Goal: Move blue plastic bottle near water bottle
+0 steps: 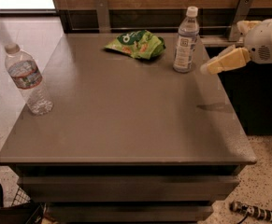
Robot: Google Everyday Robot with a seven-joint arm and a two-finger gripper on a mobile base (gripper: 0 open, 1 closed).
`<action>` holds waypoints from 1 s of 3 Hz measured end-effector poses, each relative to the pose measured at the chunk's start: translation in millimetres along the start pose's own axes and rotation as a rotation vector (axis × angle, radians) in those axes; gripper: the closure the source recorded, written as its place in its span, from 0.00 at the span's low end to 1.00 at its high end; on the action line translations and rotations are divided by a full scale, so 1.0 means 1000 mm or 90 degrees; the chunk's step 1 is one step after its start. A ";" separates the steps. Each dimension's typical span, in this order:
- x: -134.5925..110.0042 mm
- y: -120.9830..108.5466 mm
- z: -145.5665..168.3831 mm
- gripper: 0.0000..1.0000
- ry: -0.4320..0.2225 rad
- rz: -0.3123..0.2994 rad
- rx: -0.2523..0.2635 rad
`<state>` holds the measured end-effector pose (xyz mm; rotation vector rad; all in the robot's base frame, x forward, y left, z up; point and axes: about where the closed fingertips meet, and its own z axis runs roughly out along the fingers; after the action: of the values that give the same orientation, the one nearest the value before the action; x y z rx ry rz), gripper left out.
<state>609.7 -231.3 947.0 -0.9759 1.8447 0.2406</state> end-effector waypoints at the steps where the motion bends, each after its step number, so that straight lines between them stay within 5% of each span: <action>1: 0.000 0.000 0.001 0.00 -0.001 0.000 0.000; 3: -0.014 -0.024 0.054 0.00 -0.119 0.030 0.003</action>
Offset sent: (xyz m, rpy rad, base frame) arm 0.0681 0.0116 -0.0094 0.2074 -0.1472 -0.0113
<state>665.8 -209.7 938.9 -0.8773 1.6967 0.3441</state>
